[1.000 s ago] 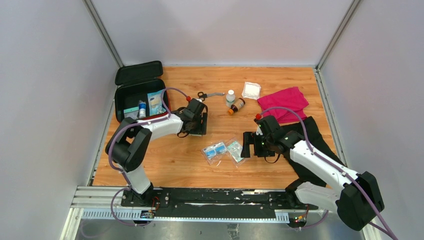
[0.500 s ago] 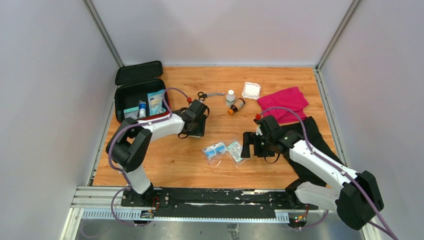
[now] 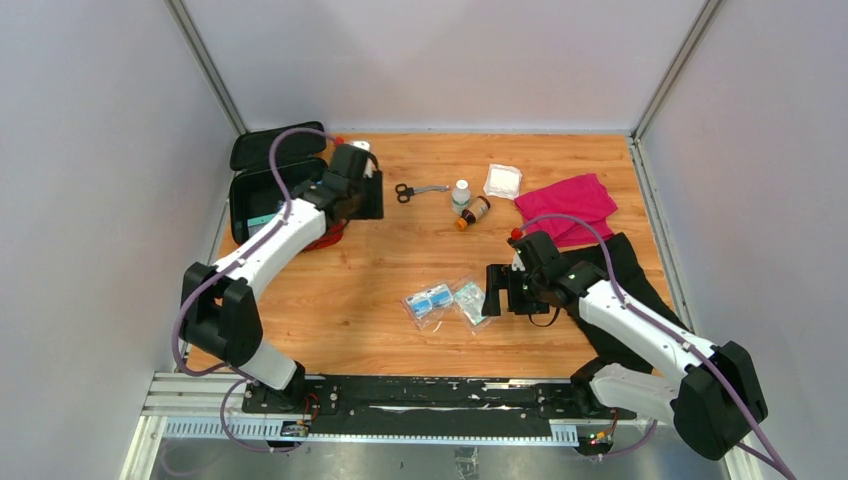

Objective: Organize the medicine kit

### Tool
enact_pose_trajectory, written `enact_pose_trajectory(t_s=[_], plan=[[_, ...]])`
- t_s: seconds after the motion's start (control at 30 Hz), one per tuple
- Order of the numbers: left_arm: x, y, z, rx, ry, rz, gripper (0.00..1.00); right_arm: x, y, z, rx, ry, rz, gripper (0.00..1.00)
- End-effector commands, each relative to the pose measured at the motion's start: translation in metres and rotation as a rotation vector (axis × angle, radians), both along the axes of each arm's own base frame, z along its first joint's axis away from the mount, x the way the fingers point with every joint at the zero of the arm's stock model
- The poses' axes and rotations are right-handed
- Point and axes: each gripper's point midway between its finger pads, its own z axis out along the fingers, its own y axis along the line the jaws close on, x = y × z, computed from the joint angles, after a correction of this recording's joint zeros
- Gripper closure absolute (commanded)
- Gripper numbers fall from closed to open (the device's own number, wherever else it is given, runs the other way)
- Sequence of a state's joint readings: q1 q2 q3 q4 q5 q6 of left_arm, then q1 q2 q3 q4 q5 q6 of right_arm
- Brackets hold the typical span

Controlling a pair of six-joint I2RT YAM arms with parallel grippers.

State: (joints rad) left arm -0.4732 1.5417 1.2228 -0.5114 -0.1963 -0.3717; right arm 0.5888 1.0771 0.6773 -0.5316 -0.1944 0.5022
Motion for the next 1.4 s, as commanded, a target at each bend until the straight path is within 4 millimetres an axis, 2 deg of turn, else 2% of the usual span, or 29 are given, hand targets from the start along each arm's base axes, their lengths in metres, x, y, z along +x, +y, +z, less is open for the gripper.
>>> enact_pose_trajectory(t_s=[0.0,0.1,0.13,0.17,0.3,0.4,0.5,0.6,0.77,1.07,1.23,1.37], plan=[[0.021,0.054,0.023,0.0,-0.01,0.033,0.39,-0.008,-0.002,-0.004,-0.009,0.02,0.01,0.09],[0.04,0.103,0.034,0.022,-0.039,0.119,0.38,-0.007,-0.001,-0.004,-0.01,0.019,0.012,0.09],[0.045,0.11,0.036,0.011,-0.047,0.126,0.38,-0.006,-0.001,-0.003,-0.008,0.017,0.012,0.09],[0.051,0.127,0.037,0.004,-0.054,0.155,0.38,-0.007,0.0,-0.003,-0.007,0.02,0.017,0.09],[0.069,0.177,0.04,0.015,-0.074,0.234,0.38,-0.007,0.0,-0.002,-0.002,0.015,0.028,0.09],[0.083,0.205,0.035,-0.026,-0.092,0.272,0.38,-0.008,0.0,-0.001,-0.002,0.012,0.031,0.09],[0.095,0.228,0.019,-0.081,-0.089,0.313,0.38,-0.008,0.002,-0.001,0.003,0.02,0.036,0.09],[0.102,0.252,0.003,-0.047,-0.06,0.353,0.37,-0.008,0.004,0.001,0.005,0.028,0.051,0.09],[0.115,0.276,-0.016,0.016,-0.045,0.402,0.37,-0.007,0.005,0.002,0.005,0.033,0.057,0.1],[0.131,0.297,-0.039,0.06,-0.073,0.449,0.37,-0.013,0.002,0.003,-0.015,0.06,0.071,0.1],[0.13,0.309,-0.061,0.031,-0.061,0.492,0.34,-0.016,-0.002,0.013,-0.013,0.049,0.062,0.11],[0.131,0.311,-0.073,0.019,-0.04,0.495,0.27,-0.021,-0.01,0.017,-0.026,0.033,0.043,0.11]])
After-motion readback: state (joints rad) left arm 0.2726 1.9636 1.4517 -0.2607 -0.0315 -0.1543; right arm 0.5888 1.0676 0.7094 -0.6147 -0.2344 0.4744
